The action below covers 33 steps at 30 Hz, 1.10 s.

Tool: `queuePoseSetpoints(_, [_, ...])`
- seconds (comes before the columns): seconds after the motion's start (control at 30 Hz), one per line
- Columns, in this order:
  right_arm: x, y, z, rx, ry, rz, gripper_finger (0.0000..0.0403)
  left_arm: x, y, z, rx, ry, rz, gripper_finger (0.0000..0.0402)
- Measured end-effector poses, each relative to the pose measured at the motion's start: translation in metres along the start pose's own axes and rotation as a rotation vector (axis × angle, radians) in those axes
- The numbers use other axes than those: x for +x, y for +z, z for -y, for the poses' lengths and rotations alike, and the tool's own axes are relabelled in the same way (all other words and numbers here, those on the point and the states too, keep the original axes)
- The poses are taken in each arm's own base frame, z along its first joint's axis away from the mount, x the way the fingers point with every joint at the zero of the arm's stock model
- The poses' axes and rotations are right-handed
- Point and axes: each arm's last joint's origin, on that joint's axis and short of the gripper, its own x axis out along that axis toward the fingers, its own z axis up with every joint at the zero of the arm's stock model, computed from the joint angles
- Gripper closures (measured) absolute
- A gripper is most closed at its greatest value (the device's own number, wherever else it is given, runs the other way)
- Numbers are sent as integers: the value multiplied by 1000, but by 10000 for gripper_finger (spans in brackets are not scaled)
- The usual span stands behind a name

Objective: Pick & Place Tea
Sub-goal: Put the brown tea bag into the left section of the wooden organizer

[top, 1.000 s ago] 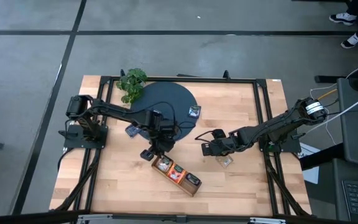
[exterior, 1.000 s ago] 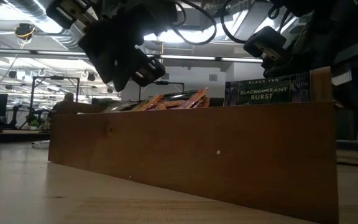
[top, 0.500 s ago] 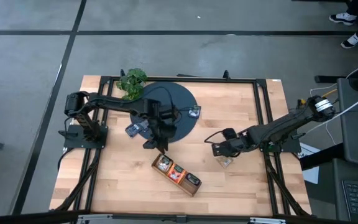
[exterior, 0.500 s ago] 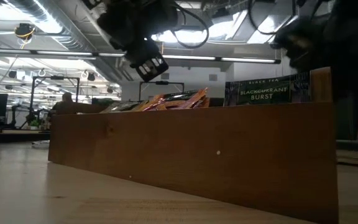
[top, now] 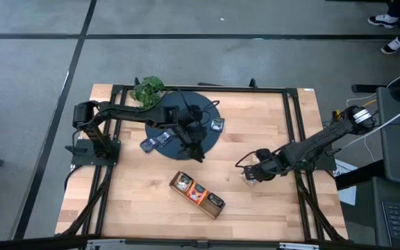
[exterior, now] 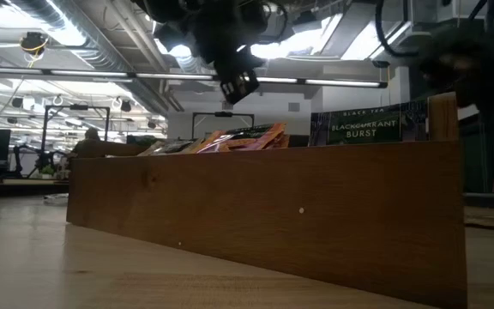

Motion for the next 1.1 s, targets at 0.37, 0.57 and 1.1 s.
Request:
queuePoseSetpoints(0.37, [54, 5, 22, 63, 101, -50, 397, -1, -4, -2, -80, 10, -27, 286])
queuePoseSetpoints(0.57, [61, 8, 29, 86, 133, -41, 382, 2, -20, -7, -109, 2, 15, 286])
queuePoseSetpoints(1.1, [98, 58, -16, 49, 512, 145, 388, 0, -49, -33, -349, 46, 215, 286])
